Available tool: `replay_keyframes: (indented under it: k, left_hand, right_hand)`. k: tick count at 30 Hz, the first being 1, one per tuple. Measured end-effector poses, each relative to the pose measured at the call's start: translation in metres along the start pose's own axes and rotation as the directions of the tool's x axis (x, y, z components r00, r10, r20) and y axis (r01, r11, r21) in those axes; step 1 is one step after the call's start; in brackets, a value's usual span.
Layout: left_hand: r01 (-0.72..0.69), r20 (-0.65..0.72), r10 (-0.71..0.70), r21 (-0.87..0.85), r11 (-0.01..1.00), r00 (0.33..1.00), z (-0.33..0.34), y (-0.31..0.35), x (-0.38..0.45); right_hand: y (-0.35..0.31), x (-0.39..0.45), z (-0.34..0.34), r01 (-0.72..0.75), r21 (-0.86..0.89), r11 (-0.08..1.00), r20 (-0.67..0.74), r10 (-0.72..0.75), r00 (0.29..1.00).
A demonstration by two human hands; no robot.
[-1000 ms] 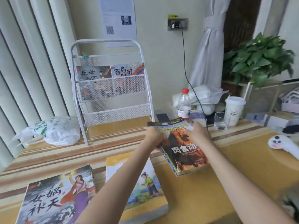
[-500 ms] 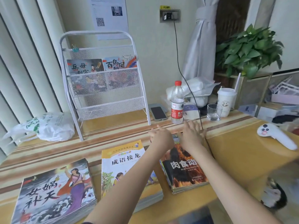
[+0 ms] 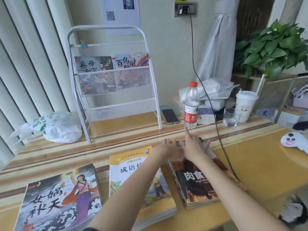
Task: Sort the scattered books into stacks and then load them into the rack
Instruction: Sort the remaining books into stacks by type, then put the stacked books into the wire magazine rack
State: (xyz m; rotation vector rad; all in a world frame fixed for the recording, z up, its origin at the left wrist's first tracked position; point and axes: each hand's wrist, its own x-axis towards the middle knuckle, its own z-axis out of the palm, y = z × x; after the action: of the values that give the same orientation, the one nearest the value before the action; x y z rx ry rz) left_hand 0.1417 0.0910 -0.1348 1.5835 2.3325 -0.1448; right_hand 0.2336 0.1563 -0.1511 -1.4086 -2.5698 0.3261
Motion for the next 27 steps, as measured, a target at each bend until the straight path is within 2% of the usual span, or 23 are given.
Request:
replay_keyframes:
  k: [1, 2, 3, 4, 6, 7, 8, 9, 10, 12, 16, 19, 21, 23, 27]
  left_hand:
    - [-0.020, -0.093, 0.010, -0.105, 0.994, 0.996, -0.016, -0.011, -0.008]
    - [-0.053, -0.251, -0.009, -0.238, 0.970, 0.968, -0.033, -0.025, -0.015]
    - [-0.117, -0.446, -0.050, -0.340, 0.933, 0.893, -0.051, -0.044, -0.022]
    - [-0.176, -0.613, -0.115, -0.394, 0.902, 0.782, -0.069, -0.064, -0.032]
    - [-0.181, -0.831, -0.263, -0.393, 0.902, 0.491, -0.092, -0.114, -0.048]
    - [-0.157, -0.884, -0.326, -0.393, 0.906, 0.334, -0.100, -0.141, -0.053]
    - [-0.126, -0.894, -0.397, -0.427, 0.896, 0.206, -0.107, -0.170, -0.056]
    - [-0.112, -0.876, -0.468, -0.479, 0.871, 0.115, -0.112, -0.197, -0.059]
    - [-0.097, -0.845, -0.530, -0.534, 0.840, 0.072, -0.115, -0.221, -0.060]
    - [-0.053, -0.750, -0.655, -0.661, 0.749, 0.095, -0.117, -0.256, -0.057]
    - [-0.045, -0.582, -0.770, -0.804, 0.593, 0.262, -0.118, -0.294, -0.032]
    - [-0.104, -0.506, -0.779, -0.856, 0.507, 0.369, -0.115, -0.314, -0.011]
    - [-0.162, -0.470, -0.791, -0.881, 0.444, 0.391, -0.112, -0.324, -0.003]
    - [-0.204, -0.473, -0.792, -0.881, 0.427, 0.386, -0.111, -0.326, -0.002]
    - [-0.175, -0.545, -0.774, -0.838, 0.517, 0.324, -0.109, -0.312, -0.011]
  right_hand:
    - [-0.014, 0.006, -0.008, 0.019, 0.097, 0.995, -0.086, -0.011, 0.996]
    - [-0.030, 0.015, -0.017, 0.067, 0.186, 0.980, -0.165, -0.036, 0.986]
    - [-0.046, 0.026, -0.024, 0.136, 0.251, 0.958, -0.224, -0.079, 0.971]
    - [-0.061, 0.037, -0.030, 0.199, 0.303, 0.932, -0.253, -0.123, 0.960]
    - [-0.092, 0.060, -0.039, 0.256, 0.400, 0.880, -0.253, -0.163, 0.954]
    - [-0.104, 0.072, -0.041, 0.262, 0.447, 0.856, -0.257, -0.158, 0.954]
    - [-0.118, 0.084, -0.042, 0.265, 0.492, 0.829, -0.265, -0.148, 0.953]
    - [-0.128, 0.097, -0.042, 0.264, 0.534, 0.803, -0.278, -0.128, 0.952]
    - [-0.136, 0.109, -0.042, 0.251, 0.573, 0.780, -0.284, -0.098, 0.954]
    - [-0.147, 0.134, -0.038, 0.190, 0.666, 0.722, -0.261, -0.013, 0.965]
    - [-0.152, 0.178, -0.022, 0.058, 0.758, 0.649, -0.159, 0.098, 0.982]
    - [-0.149, 0.193, -0.009, 0.145, 0.746, 0.651, -0.266, 0.091, 0.960]
    - [-0.148, 0.195, -0.004, 0.196, 0.730, 0.655, -0.313, 0.066, 0.947]
    - [-0.149, 0.192, -0.003, 0.207, 0.724, 0.658, -0.326, 0.062, 0.943]
    - [-0.150, 0.179, -0.008, 0.213, 0.740, 0.638, -0.326, 0.064, 0.943]
